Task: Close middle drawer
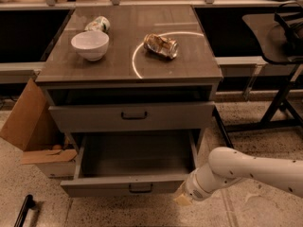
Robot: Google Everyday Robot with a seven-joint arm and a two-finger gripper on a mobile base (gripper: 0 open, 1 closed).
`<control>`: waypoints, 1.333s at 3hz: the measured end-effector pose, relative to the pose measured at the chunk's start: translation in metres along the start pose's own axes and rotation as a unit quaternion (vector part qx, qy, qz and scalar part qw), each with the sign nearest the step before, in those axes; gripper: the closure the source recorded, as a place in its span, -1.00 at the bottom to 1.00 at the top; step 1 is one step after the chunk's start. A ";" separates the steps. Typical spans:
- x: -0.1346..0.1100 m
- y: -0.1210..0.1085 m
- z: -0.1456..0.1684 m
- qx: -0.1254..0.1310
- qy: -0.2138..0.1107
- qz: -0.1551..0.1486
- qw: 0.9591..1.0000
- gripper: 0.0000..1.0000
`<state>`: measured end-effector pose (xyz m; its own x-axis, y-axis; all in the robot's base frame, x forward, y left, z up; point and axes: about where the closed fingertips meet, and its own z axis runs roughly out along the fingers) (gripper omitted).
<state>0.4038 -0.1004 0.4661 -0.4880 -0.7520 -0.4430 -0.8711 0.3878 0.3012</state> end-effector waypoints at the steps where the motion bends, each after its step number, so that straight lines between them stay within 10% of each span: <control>1: 0.000 0.002 0.001 -0.003 0.000 0.000 1.000 0.93; 4: 0.020 -0.042 0.021 0.031 0.034 -0.037 0.998 1.00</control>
Offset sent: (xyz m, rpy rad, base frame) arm -0.0019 0.0010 -0.0009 0.0022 0.0038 0.0024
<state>0.4293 -0.1203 0.4267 -0.4201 -0.8131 -0.4029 -0.9070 0.3616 0.2159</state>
